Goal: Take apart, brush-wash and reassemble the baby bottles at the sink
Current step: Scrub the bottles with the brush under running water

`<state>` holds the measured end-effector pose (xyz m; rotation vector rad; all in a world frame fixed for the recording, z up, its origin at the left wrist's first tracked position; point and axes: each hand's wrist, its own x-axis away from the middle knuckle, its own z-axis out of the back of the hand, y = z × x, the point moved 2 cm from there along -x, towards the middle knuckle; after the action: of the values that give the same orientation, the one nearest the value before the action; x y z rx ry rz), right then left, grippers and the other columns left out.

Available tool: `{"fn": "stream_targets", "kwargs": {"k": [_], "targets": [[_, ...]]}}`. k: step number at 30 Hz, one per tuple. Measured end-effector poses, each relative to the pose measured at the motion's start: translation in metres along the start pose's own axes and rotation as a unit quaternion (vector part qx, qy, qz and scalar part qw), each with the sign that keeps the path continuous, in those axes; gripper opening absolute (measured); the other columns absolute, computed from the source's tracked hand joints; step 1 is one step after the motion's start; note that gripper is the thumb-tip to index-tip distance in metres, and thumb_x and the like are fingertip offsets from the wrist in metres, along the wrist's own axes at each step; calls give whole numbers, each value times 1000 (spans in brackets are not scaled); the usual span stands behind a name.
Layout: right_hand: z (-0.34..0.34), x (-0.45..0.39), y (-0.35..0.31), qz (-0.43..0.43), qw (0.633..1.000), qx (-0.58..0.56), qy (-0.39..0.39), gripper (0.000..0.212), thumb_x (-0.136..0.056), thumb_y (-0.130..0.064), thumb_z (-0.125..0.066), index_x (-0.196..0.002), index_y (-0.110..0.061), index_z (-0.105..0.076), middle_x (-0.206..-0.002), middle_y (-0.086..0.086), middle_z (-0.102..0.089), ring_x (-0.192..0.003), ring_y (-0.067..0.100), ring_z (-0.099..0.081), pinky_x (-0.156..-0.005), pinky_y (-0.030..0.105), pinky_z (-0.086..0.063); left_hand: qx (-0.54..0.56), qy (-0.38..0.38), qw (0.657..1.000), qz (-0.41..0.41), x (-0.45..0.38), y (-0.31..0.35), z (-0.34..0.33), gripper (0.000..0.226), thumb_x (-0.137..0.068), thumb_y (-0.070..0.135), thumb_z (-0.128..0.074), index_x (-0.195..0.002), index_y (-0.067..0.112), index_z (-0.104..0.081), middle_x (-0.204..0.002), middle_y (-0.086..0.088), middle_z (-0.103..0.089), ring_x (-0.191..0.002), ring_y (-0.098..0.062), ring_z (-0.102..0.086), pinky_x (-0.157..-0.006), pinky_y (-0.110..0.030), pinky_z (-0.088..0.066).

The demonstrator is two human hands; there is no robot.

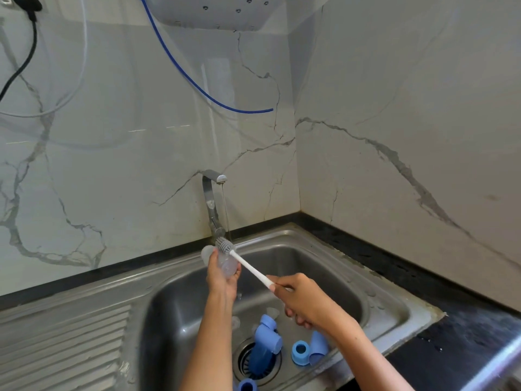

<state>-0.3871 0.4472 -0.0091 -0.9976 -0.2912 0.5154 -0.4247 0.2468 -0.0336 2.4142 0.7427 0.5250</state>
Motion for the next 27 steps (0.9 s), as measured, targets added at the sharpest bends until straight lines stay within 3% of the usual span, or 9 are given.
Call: {"fn": "stream_targets", "kwargs": {"k": [3,10,12,16,19,23,27], "targets": [[8,6,6,-28,999,-36,-25,34,-100,-36,-46,-133,-41,-53,-62,0,-47,-39,6,-35,-39,19,-33,30,17,999,-5,-6,7,5,42,-96,25,-53,-133,7,-43,-124,-14,-56,-85,-20,-57,-76,-34,-49],[-1,-4,-2,14,996,27,83,38,-102,-29,-43,-141,-30,-47,-70,-7,-46,-52,5,-40,-43,13,-34,-133,-47,990,21,0,-13,-6,41,-95,27,-55,-128,5,-46,-107,-17,-55,-91,-26,-56,-75,-37,-49],[1,-3,-1,4,998,15,62,38,-103,-30,-42,-141,-32,-46,-68,-5,-46,-49,5,-39,-41,14,-35,-131,-28,991,18,1,-15,-6,43,-96,27,-53,-131,3,-45,-112,-19,-56,-97,-31,-57,-78,-41,-50],[4,10,5,-34,998,-47,-30,36,-100,-34,-45,-135,-38,-52,-60,-1,-46,-39,5,-34,-38,19,-33,-24,37,999,11,-5,3,4,47,-100,25,-45,-141,5,-36,-137,-23,-46,-123,-39,-49,-95,-47,-44],[0,6,2,-15,999,-33,3,36,-101,-35,-44,-135,-40,-50,-62,-2,-47,-41,5,-36,-38,18,-34,-35,14,999,14,-1,3,0,46,-99,27,-47,-139,5,-38,-133,-22,-49,-110,-35,-55,-88,-43,-47],[-7,-6,-8,27,997,-3,71,39,-103,-28,-41,-142,-31,-45,-68,-4,-46,-48,6,-37,-38,14,-34,-74,-25,996,50,11,-16,-12,42,-99,33,-45,-132,8,-42,-110,-19,-56,-88,-29,-56,-88,-44,-45],[-5,-1,0,10,999,10,33,39,-102,-33,-40,-141,-37,-43,-69,-1,-48,-47,7,-38,-41,18,-36,-19,-25,997,72,4,-9,-6,40,-96,34,-49,-127,9,-48,-112,-19,-55,-87,-29,-56,-77,-44,-50]]}}
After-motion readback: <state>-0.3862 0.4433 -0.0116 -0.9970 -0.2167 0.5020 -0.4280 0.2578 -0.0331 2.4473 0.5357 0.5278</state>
